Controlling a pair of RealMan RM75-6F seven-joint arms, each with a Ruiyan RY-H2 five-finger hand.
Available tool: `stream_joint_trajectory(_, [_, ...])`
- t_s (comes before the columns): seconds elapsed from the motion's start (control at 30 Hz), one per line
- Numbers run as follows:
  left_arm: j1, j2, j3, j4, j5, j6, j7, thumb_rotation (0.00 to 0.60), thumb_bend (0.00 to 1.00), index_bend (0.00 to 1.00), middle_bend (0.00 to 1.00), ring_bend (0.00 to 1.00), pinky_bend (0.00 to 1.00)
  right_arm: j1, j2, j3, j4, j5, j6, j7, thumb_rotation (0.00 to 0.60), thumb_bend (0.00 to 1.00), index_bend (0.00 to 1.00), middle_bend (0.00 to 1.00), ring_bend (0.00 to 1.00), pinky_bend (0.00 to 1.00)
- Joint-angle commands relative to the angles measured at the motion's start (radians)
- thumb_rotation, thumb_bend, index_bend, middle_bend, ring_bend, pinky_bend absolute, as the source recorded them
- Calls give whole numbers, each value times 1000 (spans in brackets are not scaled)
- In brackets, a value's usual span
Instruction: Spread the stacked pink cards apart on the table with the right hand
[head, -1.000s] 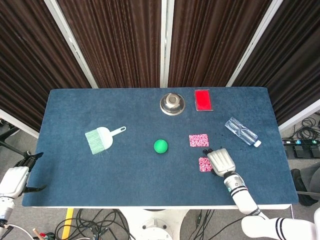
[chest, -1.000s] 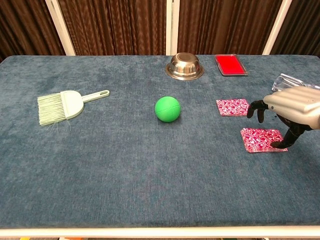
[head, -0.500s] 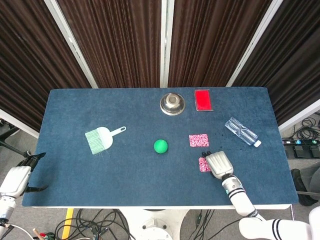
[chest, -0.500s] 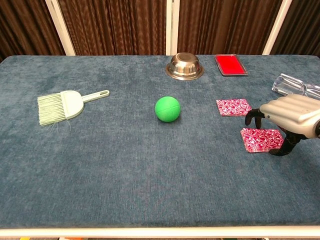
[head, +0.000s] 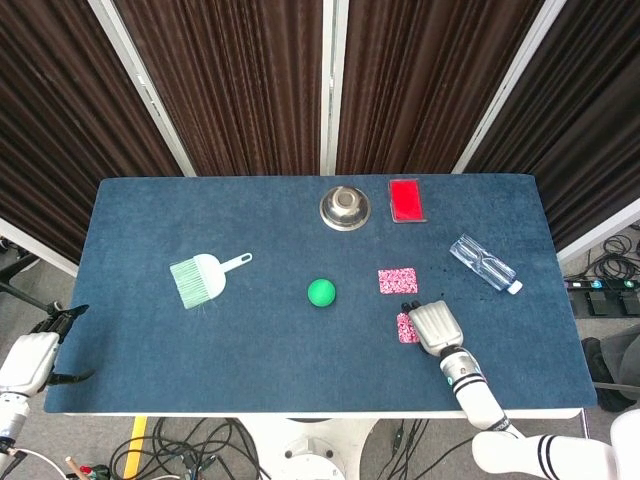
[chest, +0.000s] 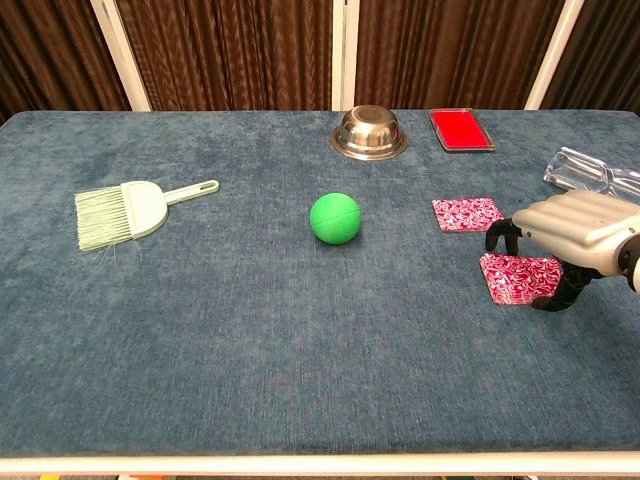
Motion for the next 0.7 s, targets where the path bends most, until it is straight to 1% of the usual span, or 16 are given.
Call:
stream_joint_trajectory(0.03, [0, 0, 0, -1, 1, 1, 1, 600, 65, 89, 128, 98, 203, 2, -1, 1, -1, 5, -3, -6, 600, 125, 270, 331, 695, 719])
stream_joint_trajectory(0.7, [-5, 2, -1, -9, -8, -10, 9, 600, 65, 90, 128, 98, 203, -4, -9, 2, 6, -8, 10, -13, 600, 155, 362, 388, 698, 719])
